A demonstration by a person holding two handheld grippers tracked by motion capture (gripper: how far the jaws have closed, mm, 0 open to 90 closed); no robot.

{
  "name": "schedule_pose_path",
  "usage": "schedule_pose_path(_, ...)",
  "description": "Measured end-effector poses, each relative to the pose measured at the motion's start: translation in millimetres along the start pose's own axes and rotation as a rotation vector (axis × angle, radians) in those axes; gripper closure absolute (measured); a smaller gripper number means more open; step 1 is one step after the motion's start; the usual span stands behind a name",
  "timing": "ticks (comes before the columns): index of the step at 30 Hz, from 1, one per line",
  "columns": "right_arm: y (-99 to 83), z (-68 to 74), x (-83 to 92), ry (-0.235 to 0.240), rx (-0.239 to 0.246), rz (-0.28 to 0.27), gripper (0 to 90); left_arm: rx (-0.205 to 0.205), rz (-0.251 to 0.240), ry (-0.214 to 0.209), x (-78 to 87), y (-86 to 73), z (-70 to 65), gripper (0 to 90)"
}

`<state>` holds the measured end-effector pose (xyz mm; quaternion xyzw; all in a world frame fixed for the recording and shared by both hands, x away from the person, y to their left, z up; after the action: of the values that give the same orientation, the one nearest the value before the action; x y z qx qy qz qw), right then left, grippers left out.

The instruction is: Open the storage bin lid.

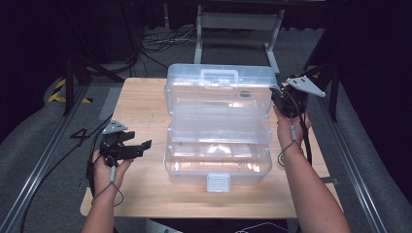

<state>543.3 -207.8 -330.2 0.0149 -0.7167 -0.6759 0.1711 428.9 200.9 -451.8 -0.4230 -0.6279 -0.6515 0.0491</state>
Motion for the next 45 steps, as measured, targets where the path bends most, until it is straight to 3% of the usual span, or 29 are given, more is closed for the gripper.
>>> schedule_pose_path(4,0.6,-2.1,-5.4,0.010,-0.009,0.018,81.1,-0.018,-0.012,-0.064,4.2,-2.6,-10.8,23.8)
schedule_pose_path(5,0.6,-2.1,-5.4,0.010,-0.009,0.018,81.1,-0.018,-0.012,-0.064,4.2,-2.6,-10.8,24.4)
schedule_pose_path(12,2.3,-4.6,-14.1,0.020,-0.015,0.042,80.7,-0.121,-0.017,-0.151,17.0,-9.5,-44.5,26.1)
schedule_pose_path(13,2.8,-4.7,-15.5,0.021,-0.017,0.047,80.7,-0.121,-0.017,-0.151,17.0,-9.5,-44.5,28.4)
schedule_pose_path(15,3.0,-4.9,-16.5,0.022,-0.016,0.052,80.6,-0.165,-0.041,-0.177,22.7,-9.1,-54.6,31.0)
schedule_pose_path(18,3.4,-5.8,-19.2,0.023,-0.017,0.057,80.5,-0.243,-0.062,-0.260,30.9,-7.4,-75.2,37.7)
schedule_pose_path(19,3.5,-6.1,-20.2,0.026,-0.017,0.059,80.5,-0.263,-0.059,-0.285,31.7,-7.7,-81.0,39.6)
schedule_pose_path(20,3.5,-6.3,-20.8,0.024,-0.019,0.062,80.5,-0.263,-0.059,-0.285,31.7,-7.7,-81.0,41.5)
schedule_pose_path(21,3.9,-6.4,-22.0,0.026,-0.019,0.064,80.5,-0.302,-0.046,-0.327,30.1,-9.0,-91.4,42.1)
schedule_pose_path(23,4.1,-6.8,-23.4,0.025,-0.019,0.070,80.5,-0.330,-0.022,-0.354,25.7,-12.3,-100.2,43.2)
schedule_pose_path(28,4.1,-8.4,-27.6,0.029,-0.023,0.073,80.5,-0.398,0.023,-0.378,10.3,-20.6,-114.5,49.2)
schedule_pose_path(30,4.1,-8.4,-28.9,0.024,-0.022,0.070,80.5,-0.416,0.048,-0.379,5.2,-24.3,-117.9,55.6)
schedule_pose_path(36,4.5,-9.1,-32.3,0.024,-0.024,0.077,80.5,-0.454,0.103,-0.384,-6.7,-31.7,-124.3,62.2)
schedule_pose_path(45,4.4,-10.3,-37.6,0.031,-0.024,0.074,80.0,-0.455,0.133,-0.420,-9.4,-36.4,-129.9,70.0)
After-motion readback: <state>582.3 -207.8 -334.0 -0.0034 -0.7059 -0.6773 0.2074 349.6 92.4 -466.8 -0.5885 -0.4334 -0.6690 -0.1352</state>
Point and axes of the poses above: each handheld gripper's, and its own axes: x roughly backward along the jaws, y roughly out of its top, z roughly to its left, the point moved 10 cm from there along -x, roughly forward along the jaws, and after that the axes turned 2 degrees about y, right-handed, at the moved point
